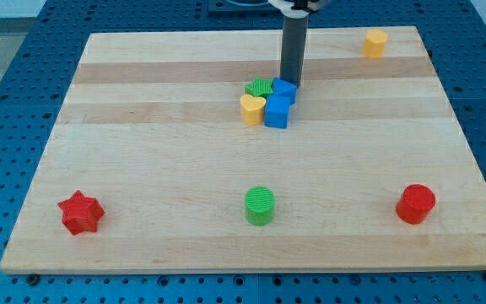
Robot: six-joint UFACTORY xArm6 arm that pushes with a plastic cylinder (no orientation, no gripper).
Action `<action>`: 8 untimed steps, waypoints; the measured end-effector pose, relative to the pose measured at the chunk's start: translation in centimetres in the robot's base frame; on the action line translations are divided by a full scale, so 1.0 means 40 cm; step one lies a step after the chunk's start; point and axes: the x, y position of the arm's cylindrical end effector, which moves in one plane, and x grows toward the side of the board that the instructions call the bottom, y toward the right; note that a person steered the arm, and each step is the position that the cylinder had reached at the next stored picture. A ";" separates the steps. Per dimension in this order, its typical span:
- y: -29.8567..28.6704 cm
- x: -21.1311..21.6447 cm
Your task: Push the hexagon towards the triangle
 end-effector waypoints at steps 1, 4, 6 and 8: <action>0.000 -0.001; 0.028 -0.272; 0.163 -0.353; 0.422 -0.352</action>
